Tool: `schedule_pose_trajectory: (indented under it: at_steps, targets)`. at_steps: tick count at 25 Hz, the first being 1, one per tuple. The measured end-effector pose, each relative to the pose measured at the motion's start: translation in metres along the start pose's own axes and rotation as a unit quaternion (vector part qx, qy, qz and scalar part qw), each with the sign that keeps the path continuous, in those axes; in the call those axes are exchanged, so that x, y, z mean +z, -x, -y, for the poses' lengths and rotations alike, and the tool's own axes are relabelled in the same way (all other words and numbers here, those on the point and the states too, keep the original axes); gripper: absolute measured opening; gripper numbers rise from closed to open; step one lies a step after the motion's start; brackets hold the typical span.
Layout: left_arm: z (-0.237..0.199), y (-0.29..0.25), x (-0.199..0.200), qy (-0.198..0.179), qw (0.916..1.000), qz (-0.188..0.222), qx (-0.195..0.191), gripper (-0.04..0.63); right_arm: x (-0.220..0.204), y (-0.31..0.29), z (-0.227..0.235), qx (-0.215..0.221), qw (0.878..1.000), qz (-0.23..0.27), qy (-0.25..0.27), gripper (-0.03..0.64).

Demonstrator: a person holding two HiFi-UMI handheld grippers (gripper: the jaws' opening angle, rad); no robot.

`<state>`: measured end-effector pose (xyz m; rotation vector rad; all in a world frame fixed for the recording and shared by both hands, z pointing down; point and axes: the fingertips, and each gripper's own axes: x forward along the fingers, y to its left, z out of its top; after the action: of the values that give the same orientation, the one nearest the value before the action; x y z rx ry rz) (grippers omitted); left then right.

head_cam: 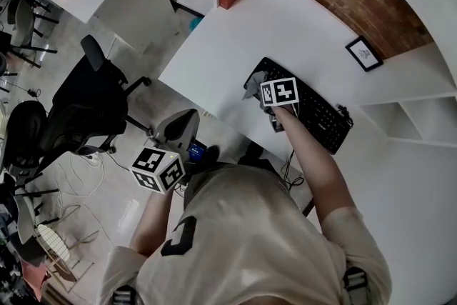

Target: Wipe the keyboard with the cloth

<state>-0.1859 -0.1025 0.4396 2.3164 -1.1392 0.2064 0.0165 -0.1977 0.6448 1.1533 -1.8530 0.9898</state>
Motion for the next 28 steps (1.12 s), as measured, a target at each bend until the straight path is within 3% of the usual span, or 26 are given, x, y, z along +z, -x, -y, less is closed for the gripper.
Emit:
schedule_pose_trajectory:
  at_steps: [6, 13, 28]
  targets:
    - [-0.009, 0.001, 0.004, -0.010, 0.9999, 0.002, -0.009, 0.005, 0.000, 0.003, 0.007, -0.029, 0.999, -0.002, 0.034, 0.031]
    - [-0.024, 0.010, -0.008, 0.003, 0.9999, -0.006, -0.011, 0.005, -0.006, 0.007, 0.007, -0.046, 0.998, -0.004, 0.044, 0.029]
    - [0.008, -0.003, 0.000, -0.022, 0.9974, -0.014, -0.067, 0.005, -0.030, 0.022, 0.018, -0.090, 0.994, -0.011, 0.066, 0.029]
